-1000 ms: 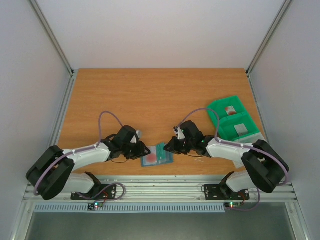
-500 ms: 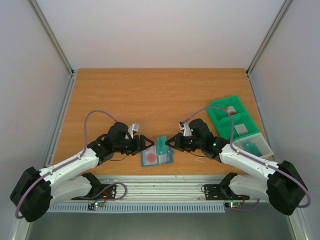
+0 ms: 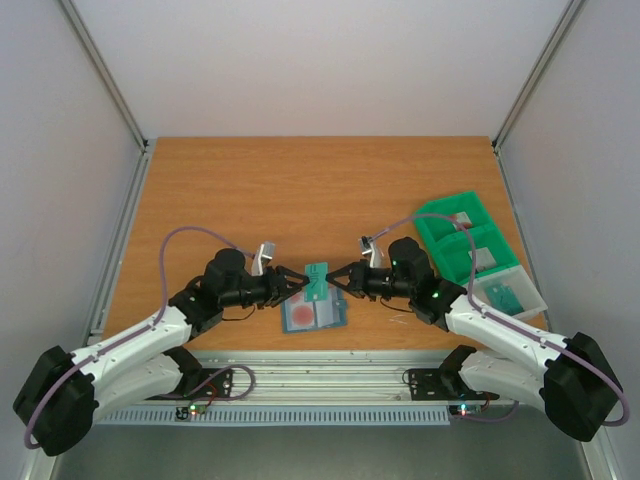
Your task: Take the credit cards out of the card holder
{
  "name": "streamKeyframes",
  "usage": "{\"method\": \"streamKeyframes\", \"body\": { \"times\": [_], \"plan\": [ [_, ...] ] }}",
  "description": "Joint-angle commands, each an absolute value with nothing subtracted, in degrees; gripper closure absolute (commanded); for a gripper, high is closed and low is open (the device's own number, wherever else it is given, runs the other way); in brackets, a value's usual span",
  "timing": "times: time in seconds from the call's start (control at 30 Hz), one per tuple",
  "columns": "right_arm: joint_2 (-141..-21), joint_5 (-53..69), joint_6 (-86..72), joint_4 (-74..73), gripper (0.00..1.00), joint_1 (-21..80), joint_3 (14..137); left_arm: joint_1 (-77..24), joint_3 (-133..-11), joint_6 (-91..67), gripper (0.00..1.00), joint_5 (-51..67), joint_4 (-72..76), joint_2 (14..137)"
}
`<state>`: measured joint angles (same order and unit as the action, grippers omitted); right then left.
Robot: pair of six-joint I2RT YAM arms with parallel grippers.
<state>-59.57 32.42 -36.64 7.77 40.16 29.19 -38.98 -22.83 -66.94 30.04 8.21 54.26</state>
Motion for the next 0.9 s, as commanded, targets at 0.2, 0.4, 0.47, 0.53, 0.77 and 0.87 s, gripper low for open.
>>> {"method": "streamKeyframes", "body": {
  "times": [0.2,0.4,0.47,0.53,0.77,0.87],
  "plan": [
    [-60.6,36.6,-33.1,5.5,0.98,39.9,32.0,-39.2,-21.8,-68.2,0.99,32.3,17.5,53.4],
    [-57.8,34.4,-17.7,-16.5,0.84,40.0,41.3,-38.9,-22.5,-64.8,1.00,35.0,14.6,51.6],
    [-56.5,31.1,-11.4,-25.6,0.78,40.0,45.9,-38.9,-23.4,-61.9,1.00,37.4,12.4,51.3],
    [-56.2,29.1,-5.4,-32.6,0.75,40.0,50.0,-39.0,-24.5,-59.6,0.99,40.1,10.3,51.2],
    [-61.2,34.3,6.4,-45.9,0.66,40.2,59.0,-39.6,-30.5,-48.4,1.00,48.9,-5.3,54.2],
    [-62.6,39.1,8.5,-47.0,0.66,40.2,60.0,-40.2,-30.5,-47.8,0.99,52.0,-4.6,54.3]
  ]
}}
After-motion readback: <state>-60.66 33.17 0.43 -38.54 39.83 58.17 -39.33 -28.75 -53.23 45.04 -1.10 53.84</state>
